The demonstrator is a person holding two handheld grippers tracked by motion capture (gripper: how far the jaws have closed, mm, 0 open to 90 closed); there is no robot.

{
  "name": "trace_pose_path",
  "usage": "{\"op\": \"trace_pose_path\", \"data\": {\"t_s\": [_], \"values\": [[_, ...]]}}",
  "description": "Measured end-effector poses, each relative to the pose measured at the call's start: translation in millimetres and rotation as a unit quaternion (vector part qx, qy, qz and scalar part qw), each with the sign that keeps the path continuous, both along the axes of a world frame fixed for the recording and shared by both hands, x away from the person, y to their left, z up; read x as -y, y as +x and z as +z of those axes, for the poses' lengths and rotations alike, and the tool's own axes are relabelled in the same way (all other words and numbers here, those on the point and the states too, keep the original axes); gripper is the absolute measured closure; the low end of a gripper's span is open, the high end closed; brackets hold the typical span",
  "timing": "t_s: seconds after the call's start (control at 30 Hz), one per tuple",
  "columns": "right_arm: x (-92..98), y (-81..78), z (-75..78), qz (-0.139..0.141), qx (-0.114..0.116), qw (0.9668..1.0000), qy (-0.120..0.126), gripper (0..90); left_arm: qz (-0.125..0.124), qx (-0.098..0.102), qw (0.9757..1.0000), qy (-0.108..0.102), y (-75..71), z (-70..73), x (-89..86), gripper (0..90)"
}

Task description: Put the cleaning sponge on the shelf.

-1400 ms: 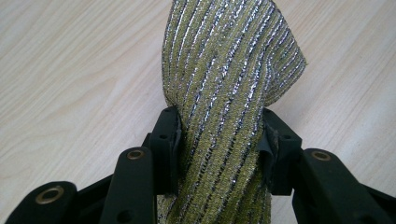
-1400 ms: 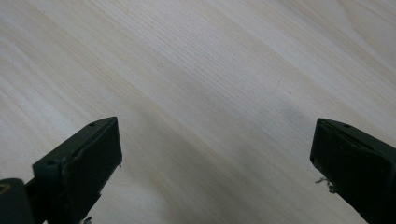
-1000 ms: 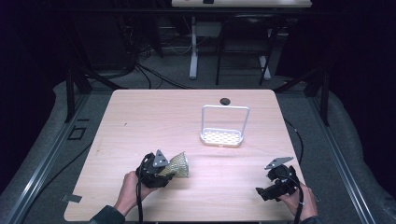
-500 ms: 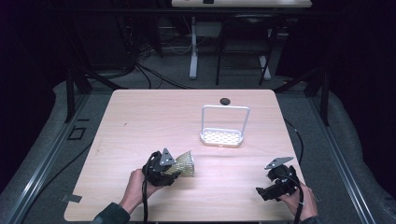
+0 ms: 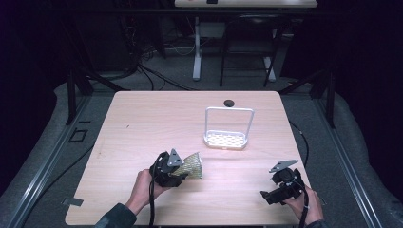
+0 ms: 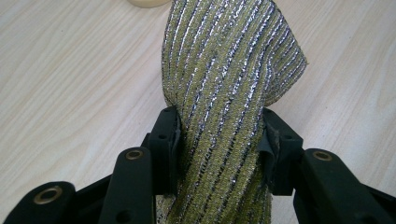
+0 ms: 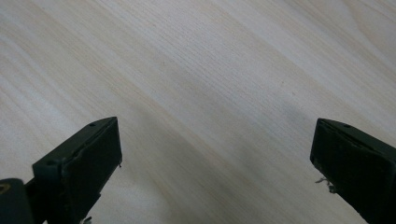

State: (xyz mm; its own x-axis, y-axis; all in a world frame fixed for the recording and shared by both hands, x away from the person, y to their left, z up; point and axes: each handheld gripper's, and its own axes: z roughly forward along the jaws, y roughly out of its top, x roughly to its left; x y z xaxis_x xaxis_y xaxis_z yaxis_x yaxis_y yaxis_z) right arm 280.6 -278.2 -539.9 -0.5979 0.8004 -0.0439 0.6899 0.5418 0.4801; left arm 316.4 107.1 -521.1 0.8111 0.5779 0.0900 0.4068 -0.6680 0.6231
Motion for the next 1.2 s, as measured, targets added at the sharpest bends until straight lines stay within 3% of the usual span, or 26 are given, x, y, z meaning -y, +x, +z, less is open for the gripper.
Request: {"op": "trace_pose_path", "data": {"t_s": [0.9,1.2], "values": [[0.2,0.2,-0.7,0.002,-0.001,1.0000,0.000,1.4,-0.042,0.007,0.9990,0.011,9.1,5.7,24.3,55.0],[-1.2,-1.1,0.7,0.006,0.000,1.0000,-0.002,1.4,-0.058,0.020,0.9980,0.017,14.8,11.1,36.3,54.9]]}}
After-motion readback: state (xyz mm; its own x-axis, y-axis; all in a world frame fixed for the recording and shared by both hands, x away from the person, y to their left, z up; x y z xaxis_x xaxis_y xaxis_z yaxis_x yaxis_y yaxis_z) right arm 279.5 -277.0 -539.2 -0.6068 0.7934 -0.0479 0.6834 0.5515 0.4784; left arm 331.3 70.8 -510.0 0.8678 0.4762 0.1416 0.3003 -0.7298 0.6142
